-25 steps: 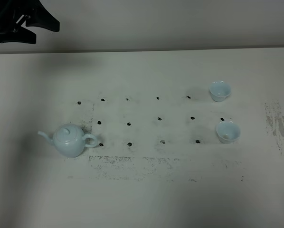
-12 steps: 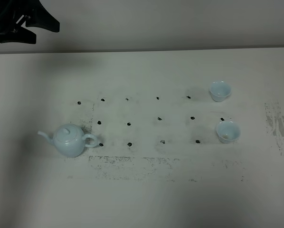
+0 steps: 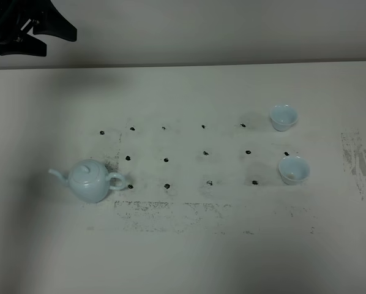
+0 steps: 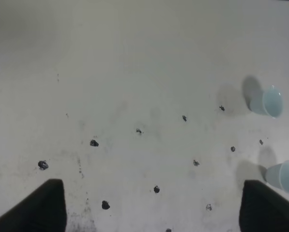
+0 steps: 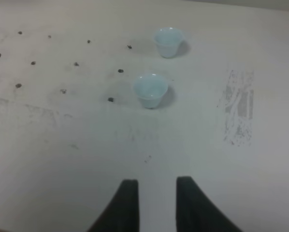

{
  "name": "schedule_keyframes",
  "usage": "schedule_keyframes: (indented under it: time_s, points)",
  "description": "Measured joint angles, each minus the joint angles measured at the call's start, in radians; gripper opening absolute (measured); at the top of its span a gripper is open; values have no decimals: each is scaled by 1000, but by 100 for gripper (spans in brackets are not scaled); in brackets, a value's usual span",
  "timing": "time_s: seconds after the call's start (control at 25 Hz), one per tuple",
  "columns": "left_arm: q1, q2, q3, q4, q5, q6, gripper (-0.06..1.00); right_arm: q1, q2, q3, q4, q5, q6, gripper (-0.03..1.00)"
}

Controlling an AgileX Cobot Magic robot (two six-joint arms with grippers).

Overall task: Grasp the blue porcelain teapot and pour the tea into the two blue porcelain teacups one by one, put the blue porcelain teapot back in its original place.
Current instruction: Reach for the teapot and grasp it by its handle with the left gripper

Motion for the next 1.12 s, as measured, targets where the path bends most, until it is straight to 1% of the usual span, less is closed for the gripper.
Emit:
schedule_keyframes:
  time_s: [0.6, 1.0, 1.12]
  points:
    - [0, 0, 0, 0, -5, 2, 73, -13, 0, 0, 86, -2, 1, 21]
    - [0, 0, 0, 0, -5, 3, 73, -13, 0, 0, 88, -5, -1, 21]
    - [0, 0, 0, 0, -5, 4, 73, -13, 0, 0, 75, -2, -34, 21]
